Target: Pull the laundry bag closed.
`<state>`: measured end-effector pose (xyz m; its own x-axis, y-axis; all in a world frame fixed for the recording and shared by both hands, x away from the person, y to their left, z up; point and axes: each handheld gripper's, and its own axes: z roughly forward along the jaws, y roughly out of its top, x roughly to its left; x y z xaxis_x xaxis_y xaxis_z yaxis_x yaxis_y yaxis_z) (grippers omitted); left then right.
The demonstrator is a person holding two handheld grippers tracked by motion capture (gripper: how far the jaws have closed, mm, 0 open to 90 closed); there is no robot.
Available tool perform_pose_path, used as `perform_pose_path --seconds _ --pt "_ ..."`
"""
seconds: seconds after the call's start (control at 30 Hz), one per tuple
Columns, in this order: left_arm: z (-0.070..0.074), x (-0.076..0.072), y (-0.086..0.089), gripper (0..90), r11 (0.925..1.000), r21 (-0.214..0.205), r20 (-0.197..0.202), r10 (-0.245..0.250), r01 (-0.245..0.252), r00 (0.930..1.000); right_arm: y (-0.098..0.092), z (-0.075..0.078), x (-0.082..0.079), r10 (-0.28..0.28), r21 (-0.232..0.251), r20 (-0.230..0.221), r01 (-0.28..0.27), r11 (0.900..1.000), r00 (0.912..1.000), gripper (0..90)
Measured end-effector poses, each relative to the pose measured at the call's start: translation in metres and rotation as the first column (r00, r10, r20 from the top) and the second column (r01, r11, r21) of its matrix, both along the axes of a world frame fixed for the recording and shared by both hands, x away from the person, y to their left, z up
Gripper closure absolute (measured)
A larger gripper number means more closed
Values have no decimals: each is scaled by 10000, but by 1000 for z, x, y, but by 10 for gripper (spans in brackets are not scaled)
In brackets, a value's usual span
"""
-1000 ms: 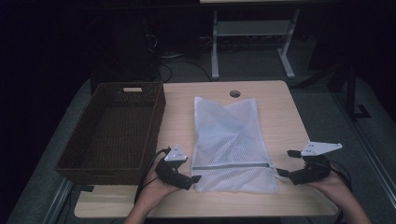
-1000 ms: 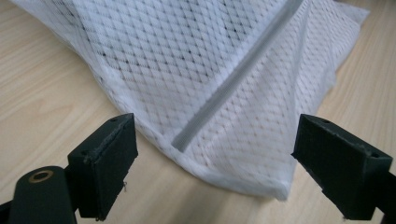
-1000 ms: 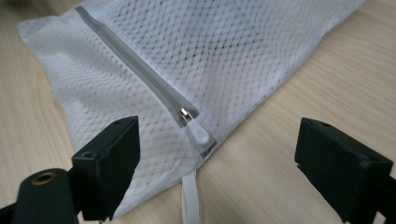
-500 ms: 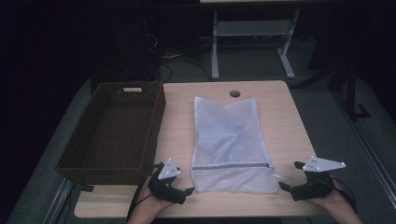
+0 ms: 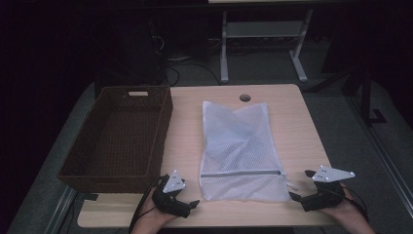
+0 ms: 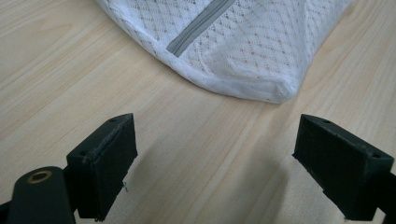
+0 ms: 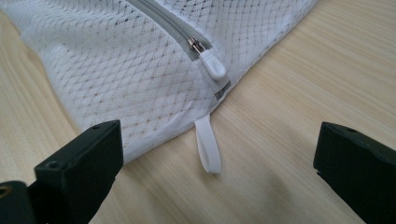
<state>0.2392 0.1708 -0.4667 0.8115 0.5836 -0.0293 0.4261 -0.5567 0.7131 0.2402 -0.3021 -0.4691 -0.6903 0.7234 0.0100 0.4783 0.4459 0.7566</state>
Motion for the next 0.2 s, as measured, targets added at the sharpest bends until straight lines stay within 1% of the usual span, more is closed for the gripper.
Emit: perform_pose_path --seconds 0.2 --pt "-1 1 0 127 10000 -1 -24 -31 31 10000 -2 -2 0 97 31 -94 -97 9999 9999 11"
